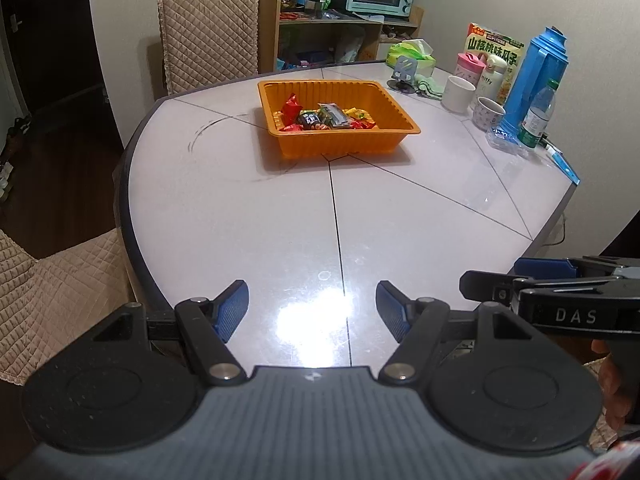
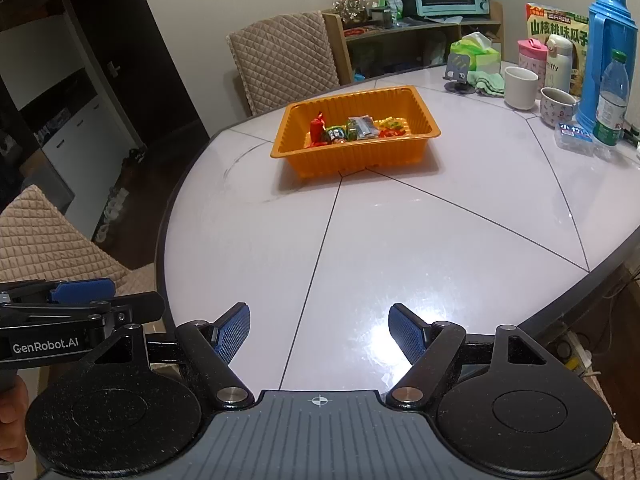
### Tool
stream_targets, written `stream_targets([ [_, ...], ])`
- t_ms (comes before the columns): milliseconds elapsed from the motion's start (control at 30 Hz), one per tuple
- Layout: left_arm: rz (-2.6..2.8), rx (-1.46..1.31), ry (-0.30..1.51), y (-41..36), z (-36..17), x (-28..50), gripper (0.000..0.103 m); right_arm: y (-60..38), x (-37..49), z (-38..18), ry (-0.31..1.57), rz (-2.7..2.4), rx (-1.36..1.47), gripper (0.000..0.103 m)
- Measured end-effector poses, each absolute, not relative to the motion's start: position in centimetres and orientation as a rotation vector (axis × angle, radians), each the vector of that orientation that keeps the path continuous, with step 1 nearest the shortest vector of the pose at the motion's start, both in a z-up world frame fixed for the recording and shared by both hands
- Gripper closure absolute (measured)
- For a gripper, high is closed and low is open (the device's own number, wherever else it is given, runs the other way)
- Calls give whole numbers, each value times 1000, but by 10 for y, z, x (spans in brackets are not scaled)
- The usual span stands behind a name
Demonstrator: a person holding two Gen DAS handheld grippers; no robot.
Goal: Organize snacks
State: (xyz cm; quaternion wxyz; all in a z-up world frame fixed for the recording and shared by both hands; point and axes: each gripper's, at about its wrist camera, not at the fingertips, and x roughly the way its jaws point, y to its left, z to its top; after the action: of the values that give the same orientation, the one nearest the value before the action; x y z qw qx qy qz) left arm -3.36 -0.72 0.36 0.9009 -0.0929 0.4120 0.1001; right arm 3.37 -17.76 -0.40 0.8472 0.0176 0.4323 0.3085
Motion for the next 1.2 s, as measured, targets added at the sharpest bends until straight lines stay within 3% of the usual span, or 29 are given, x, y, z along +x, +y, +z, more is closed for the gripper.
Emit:
stream_targets([
  [1200, 209, -205, 851, 4, 5, -29, 34, -167, 39, -3, 916, 655, 25, 27],
])
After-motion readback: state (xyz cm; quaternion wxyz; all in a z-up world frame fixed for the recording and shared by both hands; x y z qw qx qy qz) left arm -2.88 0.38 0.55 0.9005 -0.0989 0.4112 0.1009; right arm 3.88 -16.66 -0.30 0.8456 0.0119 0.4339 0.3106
